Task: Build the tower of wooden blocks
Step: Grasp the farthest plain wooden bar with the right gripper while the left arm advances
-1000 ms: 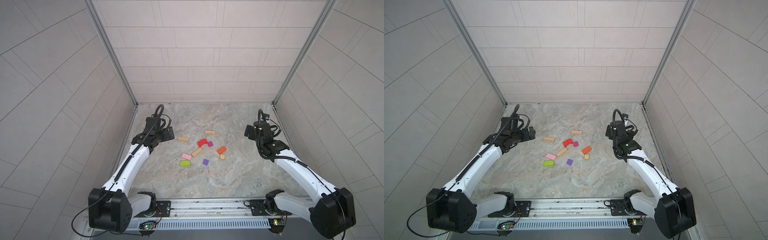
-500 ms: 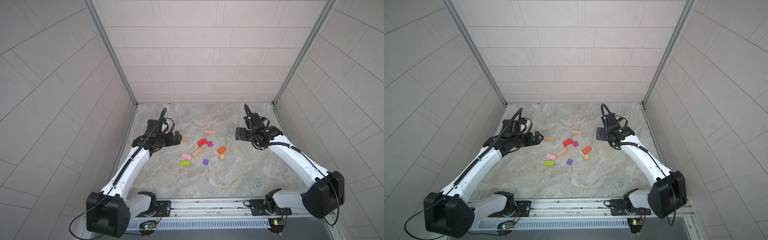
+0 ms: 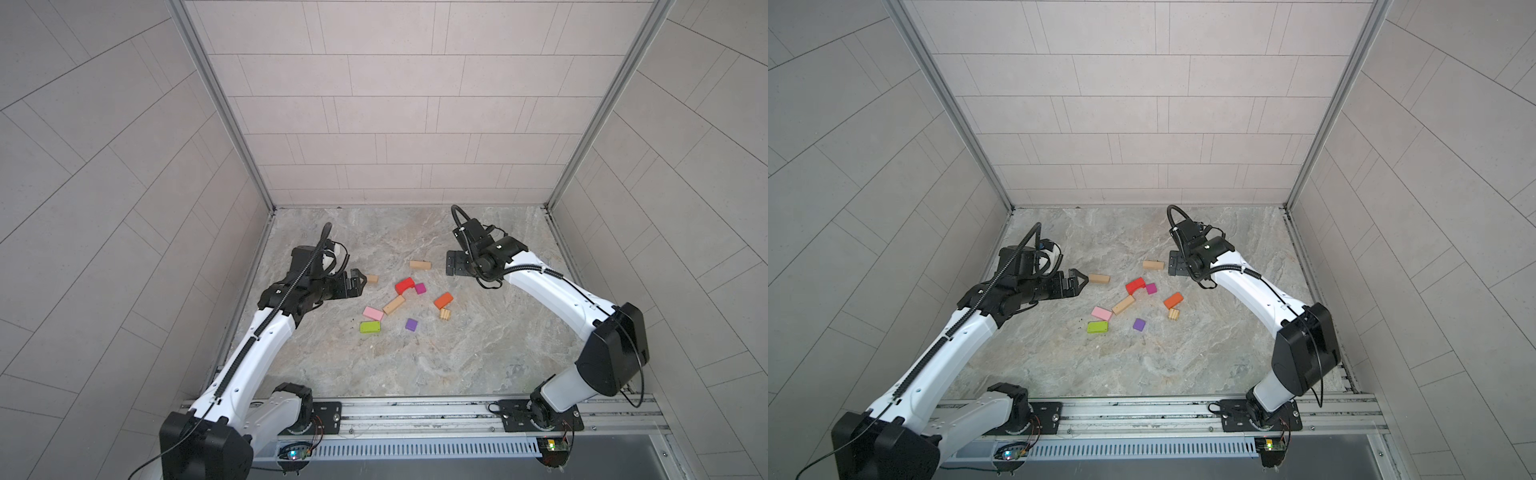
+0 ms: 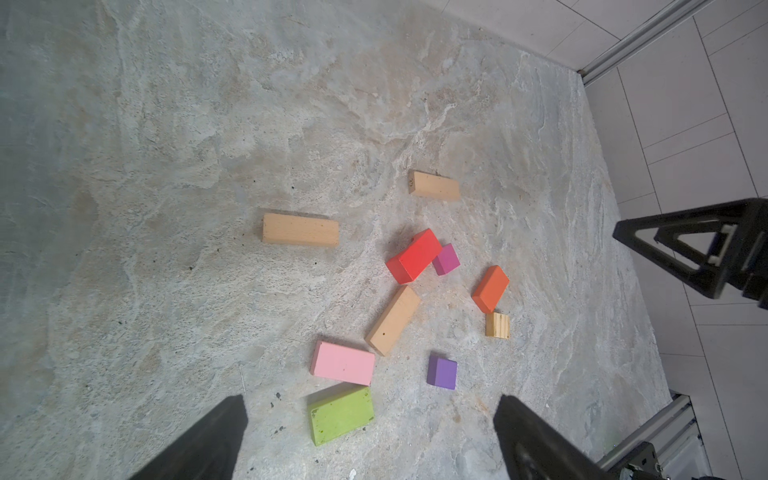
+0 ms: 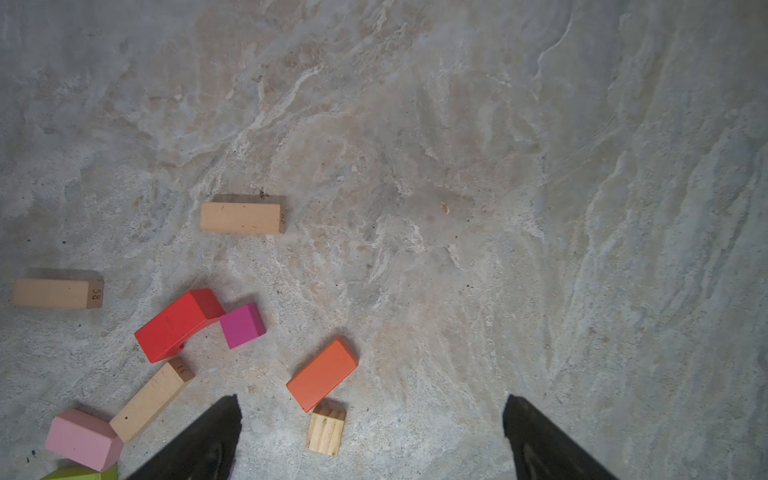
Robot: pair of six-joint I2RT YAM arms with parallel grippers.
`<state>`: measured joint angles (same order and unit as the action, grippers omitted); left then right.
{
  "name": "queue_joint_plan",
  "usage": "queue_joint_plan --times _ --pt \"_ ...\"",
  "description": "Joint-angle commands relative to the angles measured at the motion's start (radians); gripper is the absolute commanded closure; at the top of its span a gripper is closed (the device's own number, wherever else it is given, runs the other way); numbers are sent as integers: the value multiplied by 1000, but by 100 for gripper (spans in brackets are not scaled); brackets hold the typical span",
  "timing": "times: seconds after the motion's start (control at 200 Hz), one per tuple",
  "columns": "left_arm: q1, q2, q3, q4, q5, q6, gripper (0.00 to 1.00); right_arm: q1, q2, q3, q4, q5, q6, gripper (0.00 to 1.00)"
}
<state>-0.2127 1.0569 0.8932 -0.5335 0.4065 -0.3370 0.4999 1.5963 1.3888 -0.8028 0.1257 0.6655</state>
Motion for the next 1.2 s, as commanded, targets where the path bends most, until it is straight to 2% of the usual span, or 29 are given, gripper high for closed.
queue_joint_plan --times 0.0,0.125,0.22,0.4,0.746,1.196 --pt "-2 21 5 3 46 -3 0 18 57 53 -48 -62 35 0" --pt "-2 43 -3 16 69 -24 0 38 136 103 -48 -42 25 1" --pt "-3 38 -9 32 84 -36 0 47 192 129 -14 -69 -6 1" --pt "-2 1 -21 28 51 -29 0 54 281 153 104 -86 3 1" --pt "-2 -18 -30 53 72 -37 0 81 538 385 95 -72 22 1" --pt "-2 -36 -40 68 96 -42 0 94 721 550 24 65 70 4"
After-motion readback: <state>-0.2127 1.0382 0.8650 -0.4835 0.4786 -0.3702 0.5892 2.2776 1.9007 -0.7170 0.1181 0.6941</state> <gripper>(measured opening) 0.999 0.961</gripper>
